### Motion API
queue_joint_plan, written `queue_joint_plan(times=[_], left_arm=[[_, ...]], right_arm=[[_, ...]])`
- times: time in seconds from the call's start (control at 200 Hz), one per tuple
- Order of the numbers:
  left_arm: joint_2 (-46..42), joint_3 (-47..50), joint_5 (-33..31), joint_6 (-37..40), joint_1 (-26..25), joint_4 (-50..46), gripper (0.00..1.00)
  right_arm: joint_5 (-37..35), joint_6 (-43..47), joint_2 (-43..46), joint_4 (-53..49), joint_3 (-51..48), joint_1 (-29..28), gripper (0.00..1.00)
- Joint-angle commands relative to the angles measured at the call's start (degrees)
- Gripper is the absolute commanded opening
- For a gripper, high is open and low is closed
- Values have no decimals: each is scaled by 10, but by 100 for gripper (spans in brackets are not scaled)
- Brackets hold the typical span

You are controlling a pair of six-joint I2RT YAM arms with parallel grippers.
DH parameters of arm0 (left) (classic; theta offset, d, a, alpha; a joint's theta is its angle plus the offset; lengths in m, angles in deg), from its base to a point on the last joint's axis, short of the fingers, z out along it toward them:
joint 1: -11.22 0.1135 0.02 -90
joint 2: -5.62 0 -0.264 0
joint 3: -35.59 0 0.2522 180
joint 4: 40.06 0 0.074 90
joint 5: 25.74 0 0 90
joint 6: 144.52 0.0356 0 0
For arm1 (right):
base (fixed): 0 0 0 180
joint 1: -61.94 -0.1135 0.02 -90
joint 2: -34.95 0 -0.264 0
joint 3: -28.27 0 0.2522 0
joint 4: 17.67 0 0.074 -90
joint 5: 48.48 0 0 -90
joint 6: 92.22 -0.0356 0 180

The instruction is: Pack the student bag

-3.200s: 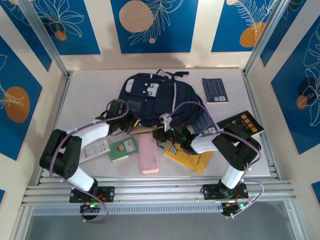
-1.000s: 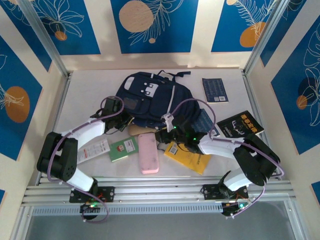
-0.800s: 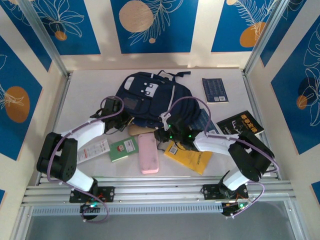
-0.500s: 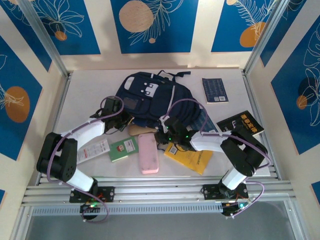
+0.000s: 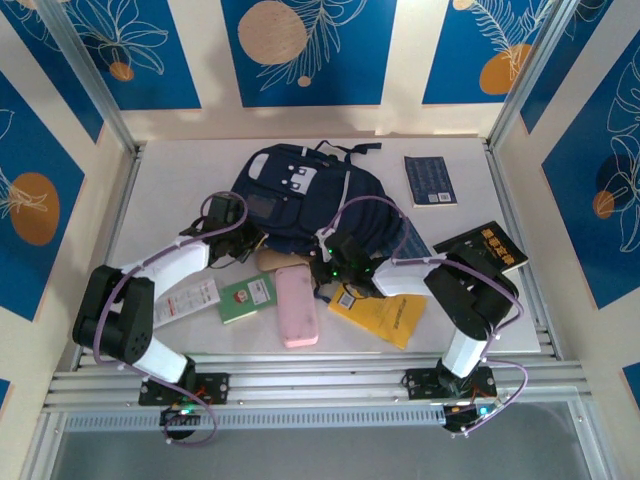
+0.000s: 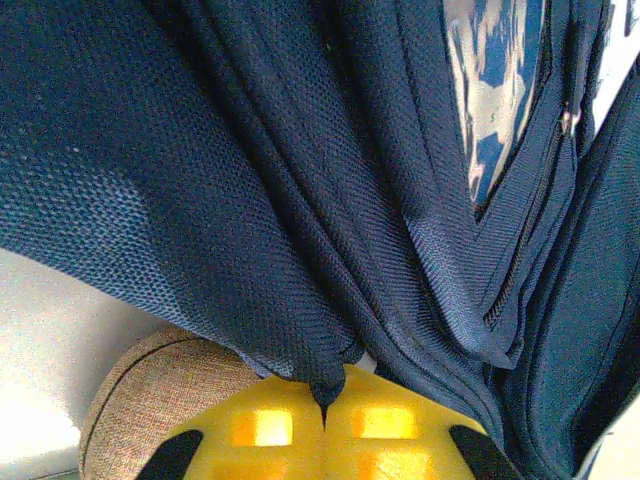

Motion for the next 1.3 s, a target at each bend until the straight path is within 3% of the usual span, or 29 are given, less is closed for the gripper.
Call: queue_joint_plan(times=[0.0, 0.145, 0.78, 1.125, 1.295], left_arm=[[-18, -18, -11, 16, 3, -4, 0], [-16, -21, -14, 20, 8, -6, 0], [-5, -63, -45, 55, 47, -48, 0], [15, -99, -46, 68, 66, -68, 0], [25, -103, -46, 68, 72, -69, 0]], right_arm=[[18, 18, 32, 40, -14, 6, 2], [50, 32, 62, 34, -32, 17, 0], [115, 97, 128, -215, 13, 102, 0], [134, 113, 157, -332, 37, 211, 0], [104, 122, 163, -350, 58, 246, 0]])
